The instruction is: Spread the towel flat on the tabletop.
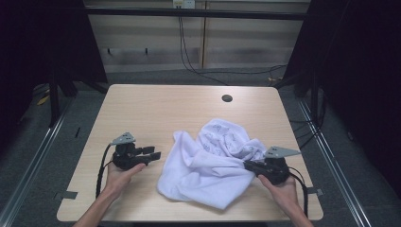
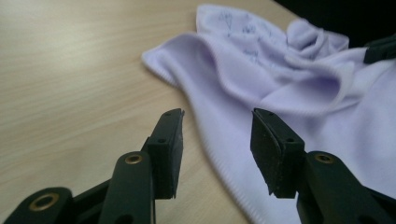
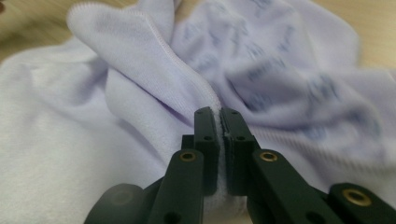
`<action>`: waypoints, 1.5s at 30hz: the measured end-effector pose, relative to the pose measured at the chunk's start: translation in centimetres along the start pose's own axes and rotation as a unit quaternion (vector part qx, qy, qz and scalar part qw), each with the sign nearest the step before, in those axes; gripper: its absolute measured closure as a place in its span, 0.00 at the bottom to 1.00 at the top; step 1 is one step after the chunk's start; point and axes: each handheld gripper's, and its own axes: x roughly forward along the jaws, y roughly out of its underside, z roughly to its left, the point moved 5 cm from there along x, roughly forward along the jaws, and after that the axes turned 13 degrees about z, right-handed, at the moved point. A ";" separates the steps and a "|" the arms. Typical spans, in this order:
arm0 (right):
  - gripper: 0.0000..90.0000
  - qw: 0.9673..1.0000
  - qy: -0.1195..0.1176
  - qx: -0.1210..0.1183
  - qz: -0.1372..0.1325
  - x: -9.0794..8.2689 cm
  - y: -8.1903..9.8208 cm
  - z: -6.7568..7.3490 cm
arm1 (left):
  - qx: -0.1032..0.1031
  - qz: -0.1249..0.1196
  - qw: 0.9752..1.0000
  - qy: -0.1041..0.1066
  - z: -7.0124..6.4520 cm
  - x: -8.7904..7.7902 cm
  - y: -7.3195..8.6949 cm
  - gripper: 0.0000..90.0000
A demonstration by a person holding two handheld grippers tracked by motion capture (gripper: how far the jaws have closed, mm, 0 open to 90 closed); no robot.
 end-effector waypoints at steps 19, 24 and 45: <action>0.82 0.999 -0.019 -0.013 -0.037 -0.2 -2.5 0.0 | 0.085 0.132 0.987 0.041 -4.8 5.4 1.6 0.98; 0.86 0.998 -0.059 -0.023 -0.013 3.6 -6.0 0.8 | 0.096 0.144 0.983 0.058 -5.8 4.0 3.2 0.96; 0.59 0.994 -0.092 -0.050 0.029 7.2 -6.4 2.4 | 0.045 0.110 0.992 0.031 -2.1 4.7 1.1 0.86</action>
